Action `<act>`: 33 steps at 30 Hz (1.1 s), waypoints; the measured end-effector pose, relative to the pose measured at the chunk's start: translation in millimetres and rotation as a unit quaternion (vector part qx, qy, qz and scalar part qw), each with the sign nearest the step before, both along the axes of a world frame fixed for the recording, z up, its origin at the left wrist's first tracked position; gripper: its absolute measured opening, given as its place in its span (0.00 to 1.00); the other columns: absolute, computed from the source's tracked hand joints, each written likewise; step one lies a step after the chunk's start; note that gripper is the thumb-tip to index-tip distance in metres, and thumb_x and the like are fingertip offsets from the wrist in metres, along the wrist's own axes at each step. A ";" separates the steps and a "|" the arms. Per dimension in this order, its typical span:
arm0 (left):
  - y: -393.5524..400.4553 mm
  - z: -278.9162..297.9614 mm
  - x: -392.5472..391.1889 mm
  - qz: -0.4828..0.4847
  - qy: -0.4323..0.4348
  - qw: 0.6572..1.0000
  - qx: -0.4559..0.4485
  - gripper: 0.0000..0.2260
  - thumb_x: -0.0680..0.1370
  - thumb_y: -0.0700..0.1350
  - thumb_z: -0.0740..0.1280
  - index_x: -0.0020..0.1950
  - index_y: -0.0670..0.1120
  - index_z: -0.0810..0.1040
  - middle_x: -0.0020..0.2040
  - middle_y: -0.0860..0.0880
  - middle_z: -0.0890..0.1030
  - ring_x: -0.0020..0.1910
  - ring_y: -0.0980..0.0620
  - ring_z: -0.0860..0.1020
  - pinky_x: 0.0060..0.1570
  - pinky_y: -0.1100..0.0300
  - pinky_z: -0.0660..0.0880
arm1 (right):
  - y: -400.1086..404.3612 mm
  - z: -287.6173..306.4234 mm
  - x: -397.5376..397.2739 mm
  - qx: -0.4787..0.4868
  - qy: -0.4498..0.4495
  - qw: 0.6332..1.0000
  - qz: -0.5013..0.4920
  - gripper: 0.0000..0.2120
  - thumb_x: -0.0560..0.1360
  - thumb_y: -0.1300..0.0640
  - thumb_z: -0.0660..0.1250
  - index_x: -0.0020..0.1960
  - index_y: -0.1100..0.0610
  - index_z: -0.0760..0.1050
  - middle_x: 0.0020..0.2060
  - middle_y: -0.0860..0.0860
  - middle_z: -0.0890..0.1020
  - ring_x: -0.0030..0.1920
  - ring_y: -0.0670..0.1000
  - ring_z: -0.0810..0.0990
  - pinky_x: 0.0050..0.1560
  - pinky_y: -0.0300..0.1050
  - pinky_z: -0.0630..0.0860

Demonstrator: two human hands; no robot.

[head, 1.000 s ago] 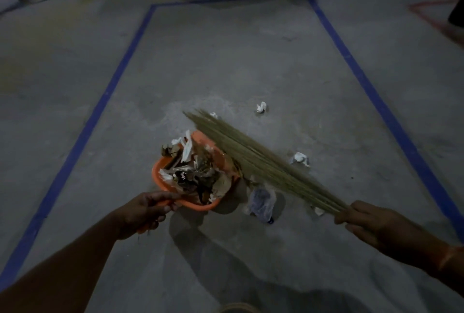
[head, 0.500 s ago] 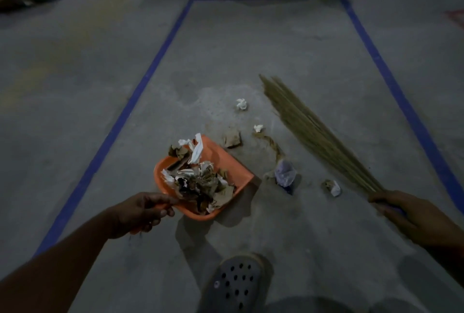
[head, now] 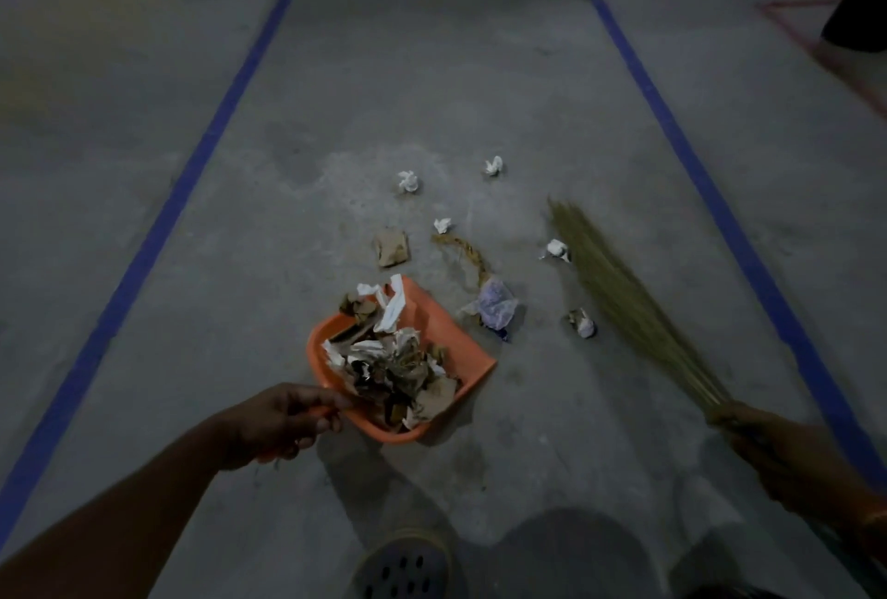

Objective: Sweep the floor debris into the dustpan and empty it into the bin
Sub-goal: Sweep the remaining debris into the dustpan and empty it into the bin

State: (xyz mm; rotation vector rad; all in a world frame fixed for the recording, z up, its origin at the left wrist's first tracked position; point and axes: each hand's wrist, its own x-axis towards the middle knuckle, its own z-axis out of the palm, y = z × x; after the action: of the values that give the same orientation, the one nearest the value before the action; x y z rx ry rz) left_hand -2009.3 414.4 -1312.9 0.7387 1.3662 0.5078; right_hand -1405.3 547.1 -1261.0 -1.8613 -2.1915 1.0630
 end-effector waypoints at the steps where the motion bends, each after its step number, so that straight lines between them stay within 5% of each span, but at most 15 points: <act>1: 3.9 -1.8 1.5 0.003 -0.007 1.000 0.004 0.18 0.70 0.44 0.76 0.60 0.48 0.84 0.50 0.43 0.82 0.33 0.52 0.70 0.29 0.62 0.65 | -2.1 -4.9 -2.5 -0.008 -0.008 1.000 -0.002 0.11 0.77 0.57 0.65 0.50 0.40 0.77 0.30 0.43 0.81 0.19 0.49 0.75 0.20 0.42 0.74; 3: 12.6 -1.8 6.2 0.003 -0.015 1.000 0.007 0.16 0.73 0.41 0.73 0.61 0.48 0.84 0.51 0.41 0.81 0.33 0.51 0.70 0.30 0.61 0.65 | -8.2 -15.9 -9.4 -0.012 -0.007 1.000 0.012 0.09 0.77 0.54 0.66 0.51 0.40 0.77 0.32 0.37 0.82 0.21 0.45 0.76 0.22 0.42 0.75; 6: 25.3 -5.0 10.7 0.002 -0.007 1.000 0.015 0.14 0.79 0.37 0.69 0.62 0.50 0.83 0.51 0.41 0.80 0.34 0.51 0.71 0.32 0.60 0.64 | -13.3 -44.9 -14.7 0.002 0.039 0.998 0.039 0.09 0.74 0.43 0.64 0.53 0.33 0.77 0.46 0.31 0.81 0.35 0.39 0.82 0.33 0.40 0.79; 8: 33.2 -8.3 15.3 0.010 -0.004 1.000 0.016 0.16 0.81 0.34 0.65 0.62 0.51 0.84 0.51 0.42 0.80 0.35 0.52 0.72 0.31 0.60 0.65 | -17.2 -62.0 -21.3 0.037 0.025 0.996 0.073 0.13 0.75 0.50 0.67 0.54 0.33 0.76 0.54 0.32 0.79 0.45 0.36 0.81 0.44 0.36 0.78; 10: 40.0 -8.7 22.4 0.021 -0.009 1.000 0.016 0.17 0.82 0.34 0.64 0.62 0.51 0.84 0.50 0.42 0.80 0.34 0.52 0.72 0.29 0.62 0.65 | -21.3 -65.9 -39.5 0.044 0.021 0.995 0.089 0.13 0.75 0.55 0.69 0.54 0.37 0.77 0.56 0.33 0.78 0.45 0.31 0.79 0.43 0.25 0.72; 14: 50.0 -11.9 32.0 0.054 -0.020 0.998 0.021 0.18 0.82 0.32 0.63 0.65 0.49 0.82 0.44 0.48 0.81 0.33 0.55 0.72 0.27 0.64 0.67 | -27.4 -68.5 -67.3 0.055 0.027 0.986 0.158 0.12 0.78 0.39 0.58 0.57 0.37 0.76 0.57 0.29 0.76 0.56 0.31 0.75 0.54 0.27 0.70; 23: 55.0 -10.8 12.3 0.075 -0.008 0.996 0.039 0.18 0.81 0.33 0.64 0.66 0.49 0.81 0.45 0.48 0.81 0.34 0.55 0.73 0.28 0.64 0.68 | -30.2 -64.1 -84.6 0.090 0.015 0.967 0.239 0.13 0.80 0.40 0.55 0.61 0.37 0.73 0.55 0.34 0.76 0.54 0.36 0.77 0.53 0.37 0.74; 28: 49.7 -9.1 -2.0 0.090 -0.022 0.994 0.055 0.18 0.78 0.37 0.67 0.65 0.53 0.83 0.53 0.46 0.83 0.35 0.53 0.73 0.30 0.62 0.69 | -16.1 -47.8 -94.8 0.115 0.046 0.965 0.233 0.11 0.78 0.50 0.63 0.59 0.40 0.76 0.52 0.37 0.77 0.50 0.37 0.79 0.47 0.36 0.76; 33: 45.3 0.5 -15.2 0.132 -0.017 0.990 0.051 0.18 0.82 0.35 0.63 0.67 0.50 0.80 0.43 0.48 0.83 0.32 0.54 0.73 0.28 0.62 0.68 | 15.8 -37.7 -108.7 0.144 0.043 0.970 0.188 0.14 0.75 0.54 0.68 0.55 0.37 0.77 0.51 0.35 0.79 0.48 0.35 0.80 0.46 0.33 0.75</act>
State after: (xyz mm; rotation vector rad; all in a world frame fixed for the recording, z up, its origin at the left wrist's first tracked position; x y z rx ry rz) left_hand -2024.5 459.7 -1312.4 0.6304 1.4220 0.8018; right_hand -1514.1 562.9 -1298.7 -1.2907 -2.5460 0.7915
